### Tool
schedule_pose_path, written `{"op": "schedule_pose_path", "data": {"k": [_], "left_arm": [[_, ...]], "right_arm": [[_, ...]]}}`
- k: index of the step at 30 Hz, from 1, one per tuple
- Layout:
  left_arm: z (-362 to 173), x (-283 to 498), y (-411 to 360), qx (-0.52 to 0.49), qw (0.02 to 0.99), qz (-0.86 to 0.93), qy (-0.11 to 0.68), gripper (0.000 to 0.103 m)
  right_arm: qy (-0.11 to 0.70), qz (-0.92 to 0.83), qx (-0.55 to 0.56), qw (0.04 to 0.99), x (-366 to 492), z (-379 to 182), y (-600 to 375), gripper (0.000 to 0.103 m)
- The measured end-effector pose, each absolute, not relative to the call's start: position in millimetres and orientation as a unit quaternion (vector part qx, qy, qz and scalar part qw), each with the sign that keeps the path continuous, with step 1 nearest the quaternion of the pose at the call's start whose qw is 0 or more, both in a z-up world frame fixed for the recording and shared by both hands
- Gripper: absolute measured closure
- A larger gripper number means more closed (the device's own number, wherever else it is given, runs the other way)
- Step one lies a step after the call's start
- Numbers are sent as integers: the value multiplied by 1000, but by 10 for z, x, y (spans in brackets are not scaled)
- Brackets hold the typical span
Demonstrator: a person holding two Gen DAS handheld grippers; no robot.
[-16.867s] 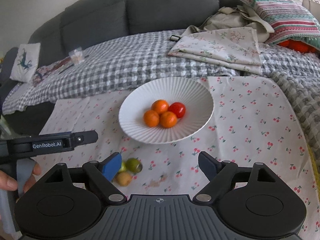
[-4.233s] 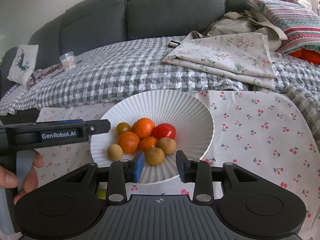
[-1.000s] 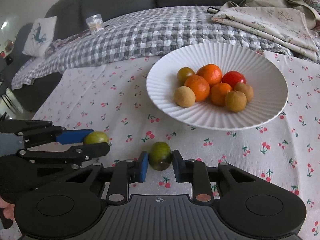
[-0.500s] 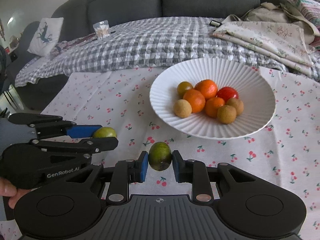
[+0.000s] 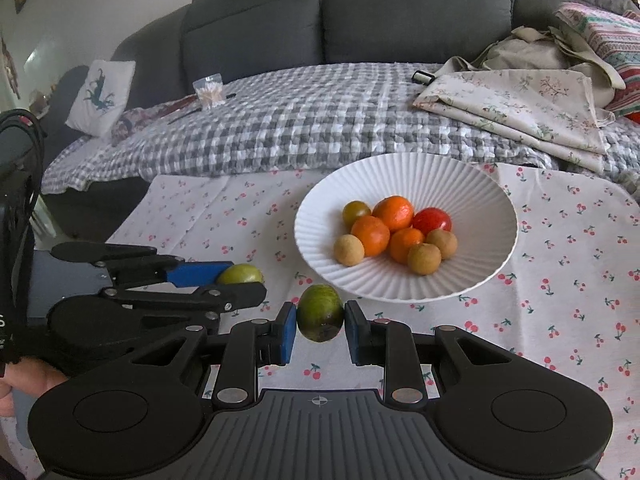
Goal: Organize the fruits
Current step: 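Carry both limes into the white bowl and open both tools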
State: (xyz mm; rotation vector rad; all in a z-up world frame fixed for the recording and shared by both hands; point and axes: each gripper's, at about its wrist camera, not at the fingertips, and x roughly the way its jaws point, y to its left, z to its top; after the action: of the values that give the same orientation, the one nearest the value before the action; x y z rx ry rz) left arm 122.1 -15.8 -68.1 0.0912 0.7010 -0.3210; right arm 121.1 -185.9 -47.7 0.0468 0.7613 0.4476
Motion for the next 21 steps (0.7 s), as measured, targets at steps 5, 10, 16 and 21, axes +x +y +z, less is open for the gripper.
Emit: {"op": "schedule_pose_path", "data": {"k": [5,10,16,21], "left_arm": [[-641,1255,-251,39,927,-160,338,75],[-627,1269,-350,44,928,-160,334,75],[-520,1359,-442,34,934,-154,319,75],[-457,1446,-527,28,939,-153,308,75]], "right_arm": [[368,216,45,903,1232,-387,-1993,78],[361,206,60,908,1263,-295,-2128,78],[357,189,73,912,1334,-256,-2256,78],[355,185,86,912,1389,-212,-2322,78]]}}
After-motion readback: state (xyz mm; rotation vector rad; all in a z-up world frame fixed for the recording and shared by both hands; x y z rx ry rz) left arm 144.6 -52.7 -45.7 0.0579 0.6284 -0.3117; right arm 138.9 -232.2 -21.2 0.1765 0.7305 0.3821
